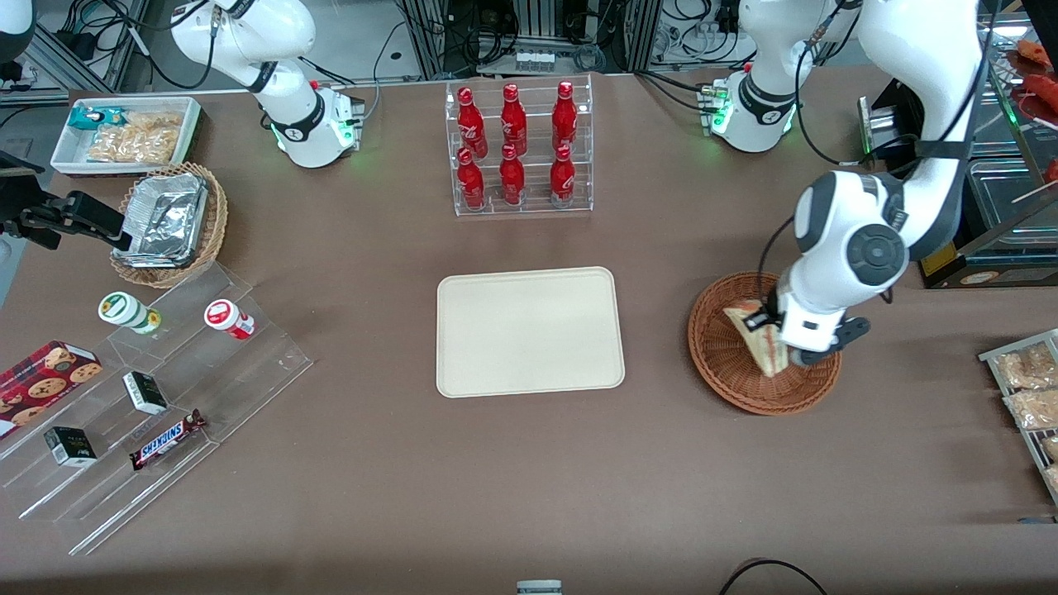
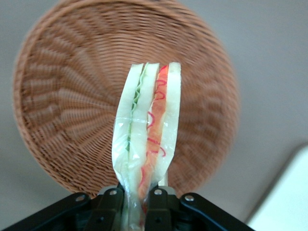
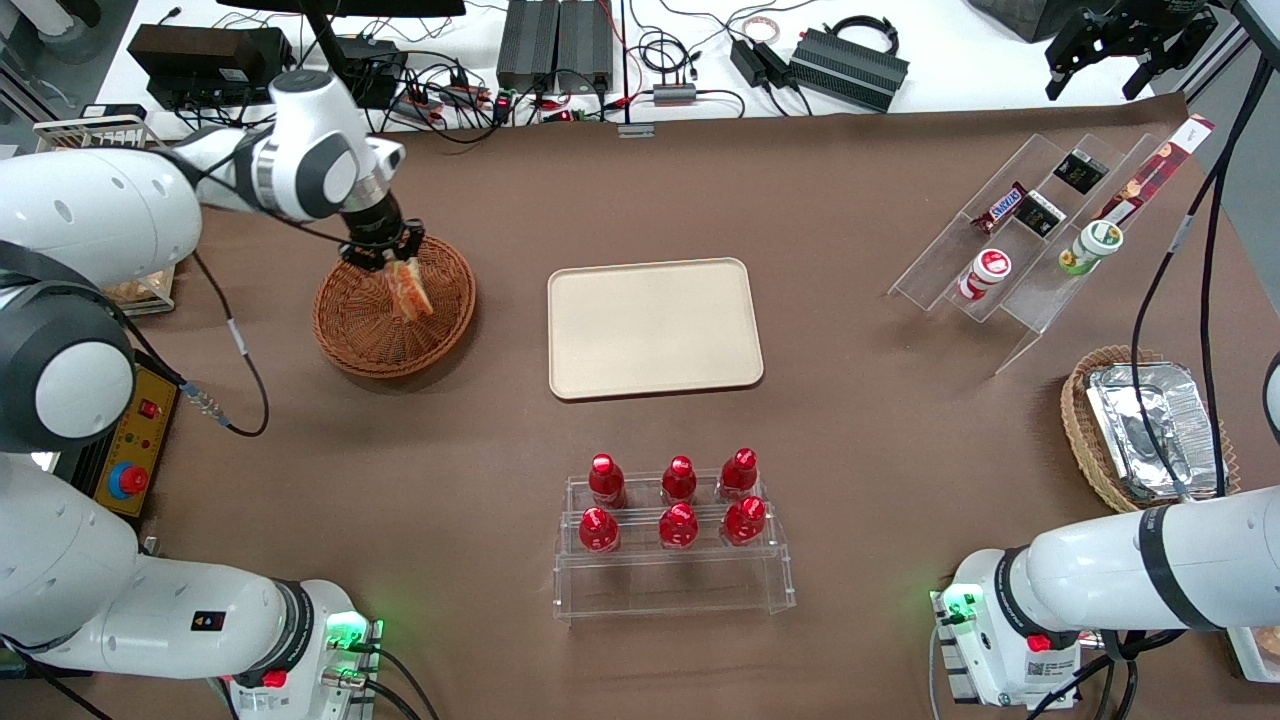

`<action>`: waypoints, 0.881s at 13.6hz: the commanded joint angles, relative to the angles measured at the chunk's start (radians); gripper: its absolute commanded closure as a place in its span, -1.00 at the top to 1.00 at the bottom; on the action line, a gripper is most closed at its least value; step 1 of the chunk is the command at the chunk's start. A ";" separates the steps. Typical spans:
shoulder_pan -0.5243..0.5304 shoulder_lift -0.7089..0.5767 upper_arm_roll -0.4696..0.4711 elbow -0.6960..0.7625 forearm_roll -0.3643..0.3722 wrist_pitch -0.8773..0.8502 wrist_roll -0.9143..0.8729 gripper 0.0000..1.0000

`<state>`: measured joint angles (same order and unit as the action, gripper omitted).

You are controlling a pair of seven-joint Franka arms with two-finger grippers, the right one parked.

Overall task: Place sandwich from basket to tray
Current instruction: 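Lift the sandwich and carry it over the cream tray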

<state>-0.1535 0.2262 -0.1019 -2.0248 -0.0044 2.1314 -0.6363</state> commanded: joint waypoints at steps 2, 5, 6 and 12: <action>-0.130 0.079 0.008 0.136 0.004 -0.050 0.043 -0.87; -0.233 0.151 0.007 0.219 0.003 -0.051 -0.023 -0.91; -0.263 0.183 0.007 0.253 -0.005 -0.053 -0.046 -0.93; -0.440 0.363 0.005 0.467 -0.012 -0.088 -0.224 -0.97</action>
<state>-0.5467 0.5280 -0.1086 -1.6630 -0.0066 2.0983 -0.8078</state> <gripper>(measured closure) 0.850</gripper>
